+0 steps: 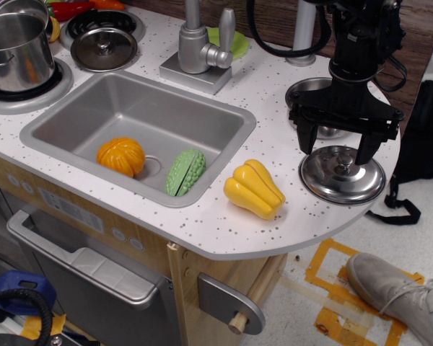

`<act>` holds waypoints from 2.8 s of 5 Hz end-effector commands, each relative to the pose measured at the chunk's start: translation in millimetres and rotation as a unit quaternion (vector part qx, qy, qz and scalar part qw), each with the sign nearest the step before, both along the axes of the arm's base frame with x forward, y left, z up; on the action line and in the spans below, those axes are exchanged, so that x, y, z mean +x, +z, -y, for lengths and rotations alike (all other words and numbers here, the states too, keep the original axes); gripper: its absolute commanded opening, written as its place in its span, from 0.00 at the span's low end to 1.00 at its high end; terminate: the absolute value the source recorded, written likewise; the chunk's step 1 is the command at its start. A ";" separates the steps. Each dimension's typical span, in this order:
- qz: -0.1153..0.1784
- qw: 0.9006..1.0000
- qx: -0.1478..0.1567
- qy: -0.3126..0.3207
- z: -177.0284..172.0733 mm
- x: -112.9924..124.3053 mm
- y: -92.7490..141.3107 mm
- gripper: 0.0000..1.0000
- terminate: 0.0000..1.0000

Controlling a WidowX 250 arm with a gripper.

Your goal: Put lid on pot or pan

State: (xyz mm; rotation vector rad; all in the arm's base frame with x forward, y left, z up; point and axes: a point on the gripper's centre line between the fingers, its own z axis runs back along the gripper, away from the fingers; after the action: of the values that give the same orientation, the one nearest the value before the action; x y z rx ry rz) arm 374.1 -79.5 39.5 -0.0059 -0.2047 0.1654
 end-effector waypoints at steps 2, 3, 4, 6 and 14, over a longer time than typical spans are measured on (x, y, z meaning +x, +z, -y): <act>0.045 0.999 -0.006 -0.005 3.6 17.1 10.8 1.00 0.00; 0.051 0.999 -0.008 -0.007 4.6 19.2 5.5 1.00 0.00; 0.054 0.998 -0.021 -0.010 4.8 22.4 0.5 1.00 0.00; 0.062 0.998 -0.024 -0.001 7.3 22.7 -10.8 0.00 0.00; 0.071 0.995 0.041 -0.054 -34.7 41.8 84.7 0.00 0.00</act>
State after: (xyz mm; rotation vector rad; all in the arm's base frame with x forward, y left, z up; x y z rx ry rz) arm 422.0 -43.6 96.0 0.0474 -0.3259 0.0221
